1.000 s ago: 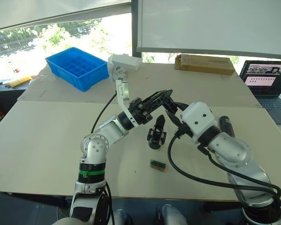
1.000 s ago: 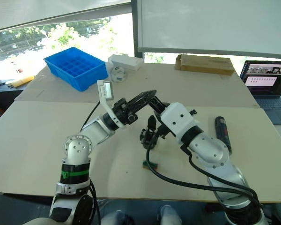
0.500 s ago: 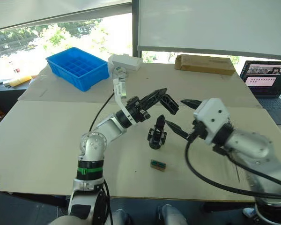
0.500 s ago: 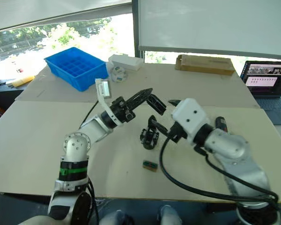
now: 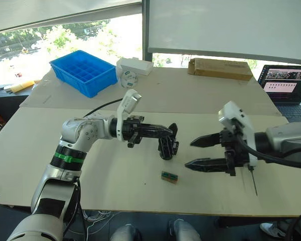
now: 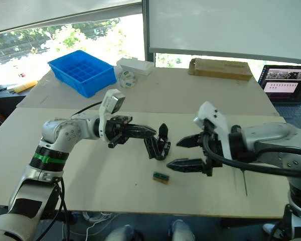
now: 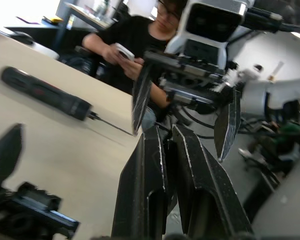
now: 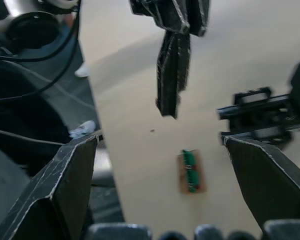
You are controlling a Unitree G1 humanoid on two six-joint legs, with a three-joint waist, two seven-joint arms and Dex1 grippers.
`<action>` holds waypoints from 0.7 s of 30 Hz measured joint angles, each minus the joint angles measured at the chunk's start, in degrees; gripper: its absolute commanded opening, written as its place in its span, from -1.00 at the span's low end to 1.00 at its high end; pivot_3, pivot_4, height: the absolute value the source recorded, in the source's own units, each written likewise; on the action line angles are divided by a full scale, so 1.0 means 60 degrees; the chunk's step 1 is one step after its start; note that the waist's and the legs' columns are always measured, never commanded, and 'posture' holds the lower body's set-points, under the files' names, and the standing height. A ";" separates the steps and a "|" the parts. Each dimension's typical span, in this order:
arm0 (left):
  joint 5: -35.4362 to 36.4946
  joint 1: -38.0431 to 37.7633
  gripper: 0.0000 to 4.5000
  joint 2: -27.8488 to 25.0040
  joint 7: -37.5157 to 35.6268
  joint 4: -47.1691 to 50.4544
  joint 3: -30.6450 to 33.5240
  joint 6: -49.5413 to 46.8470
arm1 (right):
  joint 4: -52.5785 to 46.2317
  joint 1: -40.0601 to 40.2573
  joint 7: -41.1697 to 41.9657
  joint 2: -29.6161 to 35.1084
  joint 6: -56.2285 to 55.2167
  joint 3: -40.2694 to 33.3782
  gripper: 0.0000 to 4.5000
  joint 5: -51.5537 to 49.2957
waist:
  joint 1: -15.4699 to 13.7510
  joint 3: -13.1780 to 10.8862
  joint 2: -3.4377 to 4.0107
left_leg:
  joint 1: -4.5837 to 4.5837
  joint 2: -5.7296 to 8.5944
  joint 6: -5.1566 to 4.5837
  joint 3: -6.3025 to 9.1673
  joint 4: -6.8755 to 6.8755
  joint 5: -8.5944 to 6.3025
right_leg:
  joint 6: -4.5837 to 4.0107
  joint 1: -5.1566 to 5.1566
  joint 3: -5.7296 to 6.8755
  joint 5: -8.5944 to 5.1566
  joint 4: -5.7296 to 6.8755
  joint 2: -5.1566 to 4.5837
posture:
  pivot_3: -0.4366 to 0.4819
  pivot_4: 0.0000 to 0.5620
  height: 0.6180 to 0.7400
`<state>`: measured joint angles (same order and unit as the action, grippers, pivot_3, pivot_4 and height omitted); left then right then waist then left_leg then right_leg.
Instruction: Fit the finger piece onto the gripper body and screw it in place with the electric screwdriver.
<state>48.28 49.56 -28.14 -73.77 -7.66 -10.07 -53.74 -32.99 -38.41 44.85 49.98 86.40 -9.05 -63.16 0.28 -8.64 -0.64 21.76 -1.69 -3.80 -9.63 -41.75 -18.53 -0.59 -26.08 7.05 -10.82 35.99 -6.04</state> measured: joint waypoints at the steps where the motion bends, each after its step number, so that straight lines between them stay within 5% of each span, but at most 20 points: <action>1: -0.0007 -0.0002 -1.00 0.0027 -0.0055 0.0017 -0.0015 -0.0033 | 0.0097 -0.0132 -0.0224 -0.0241 0.0198 0.0068 0.99 -0.0149 | 0.0000 0.0000 0.0000 | 0.0004 0.0000 0.0000 0.0001 0.0000 0.0000 | -0.0001 -0.0005 0.0001 0.0000 0.0003 0.0000 | -0.05 -0.47 1.00; 5: -0.0162 -0.0003 -1.00 0.0031 -0.0292 0.0352 -0.0286 -0.0272 | 0.0350 -0.0597 -0.1302 -0.1536 0.0829 0.0447 0.99 -0.0583 | 0.0042 0.0000 0.0001 | 0.0006 -0.0001 0.0001 0.0000 -0.0001 0.0001 | -0.0001 -0.0009 0.0003 0.0000 0.0011 0.0006 | -0.05 -0.47 1.00; 16: -0.0159 -0.0331 -1.00 0.0034 -0.0307 0.0951 -0.0289 -0.0556 | 0.0845 -0.0683 -0.3128 -0.2161 0.0944 0.1021 0.99 -0.1331 | 0.0073 0.0000 0.0002 | 0.0005 0.0004 0.0001 -0.0002 -0.0001 0.0001 | 0.0004 -0.0008 0.0004 0.0000 0.0010 0.0006 | -0.05 -0.47 1.00; 21: -0.0162 -0.0454 -1.00 0.0030 -0.0294 0.0960 -0.0281 -0.0629 | 0.0915 -0.0681 -0.3455 -0.2161 0.0944 0.1021 0.31 -0.1654 | 0.0067 0.0001 0.0002 | 0.0006 0.0004 0.0001 -0.0002 -0.0002 0.0001 | 0.0004 -0.0008 0.0003 0.0000 0.0011 0.0006 | -0.05 -0.47 1.00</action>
<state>47.31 46.83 -27.96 -75.53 -1.90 -11.76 -57.51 -27.49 -42.49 24.12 37.02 92.07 -2.92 -73.09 0.68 -8.64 -0.63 21.79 -1.66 -3.79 -9.64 -41.76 -18.52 -0.57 -26.12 7.06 -10.82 36.06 -6.01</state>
